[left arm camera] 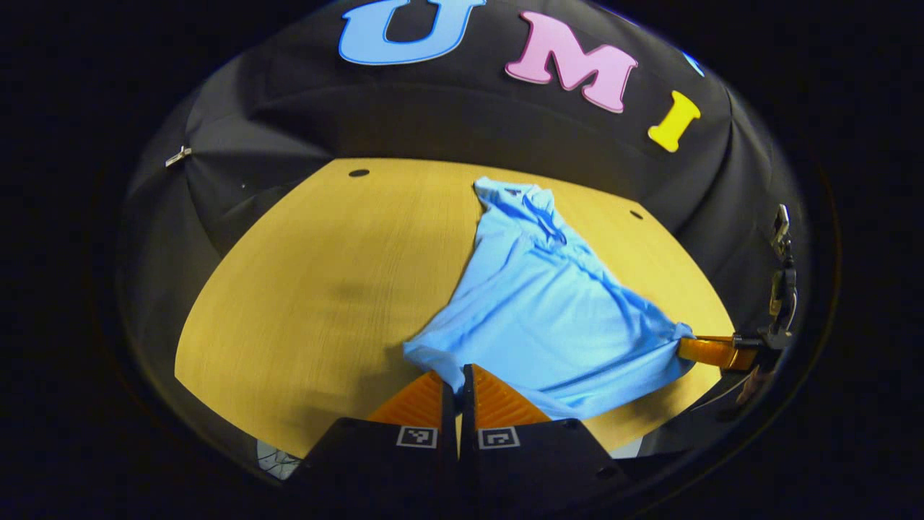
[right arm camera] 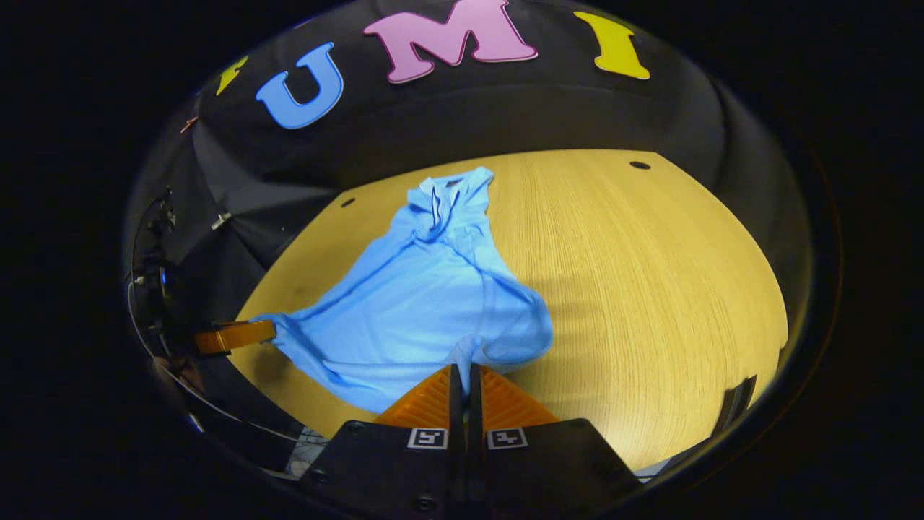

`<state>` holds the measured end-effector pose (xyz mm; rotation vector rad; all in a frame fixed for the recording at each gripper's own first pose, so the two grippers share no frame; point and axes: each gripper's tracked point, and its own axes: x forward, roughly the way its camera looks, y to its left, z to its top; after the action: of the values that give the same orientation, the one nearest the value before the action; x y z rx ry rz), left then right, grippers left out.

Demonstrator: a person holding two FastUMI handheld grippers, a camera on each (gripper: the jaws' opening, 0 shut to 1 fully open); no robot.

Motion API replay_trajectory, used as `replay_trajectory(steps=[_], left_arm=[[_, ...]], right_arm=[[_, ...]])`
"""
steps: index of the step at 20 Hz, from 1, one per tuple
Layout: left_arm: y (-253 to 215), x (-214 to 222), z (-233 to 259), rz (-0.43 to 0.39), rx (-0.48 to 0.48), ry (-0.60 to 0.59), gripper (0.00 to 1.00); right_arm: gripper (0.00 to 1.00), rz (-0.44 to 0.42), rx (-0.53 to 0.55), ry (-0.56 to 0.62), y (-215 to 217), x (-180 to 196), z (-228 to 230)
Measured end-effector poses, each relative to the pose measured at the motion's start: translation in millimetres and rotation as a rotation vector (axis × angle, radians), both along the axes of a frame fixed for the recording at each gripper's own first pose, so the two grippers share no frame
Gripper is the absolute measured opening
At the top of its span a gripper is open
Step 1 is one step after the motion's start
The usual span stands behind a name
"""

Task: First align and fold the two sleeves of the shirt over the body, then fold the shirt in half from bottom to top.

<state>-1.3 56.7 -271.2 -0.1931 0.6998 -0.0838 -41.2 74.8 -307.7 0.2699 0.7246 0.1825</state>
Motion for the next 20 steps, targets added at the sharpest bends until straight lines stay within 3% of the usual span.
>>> replay_trajectory(steps=[7, 9, 12, 20], left_arm=[[-6, 109, 84, 0.050, -0.075, -0.197, 0.06], [-8, 140, 101, 0.067, -0.086, -0.246, 0.02], [-7, 178, 123, 0.078, -0.068, -0.305, 0.06], [-9, 286, 126, 0.108, -0.036, -0.354, 0.06]], right_arm=[[0.05, -0.084, 0.088, -0.171, -16, 105, 71], [0.05, -0.099, 0.091, -0.193, -23, 135, 83], [0.05, -0.099, 0.068, -0.224, -33, 176, 95], [0.05, -0.105, 0.050, -0.272, -41, 273, 97]])
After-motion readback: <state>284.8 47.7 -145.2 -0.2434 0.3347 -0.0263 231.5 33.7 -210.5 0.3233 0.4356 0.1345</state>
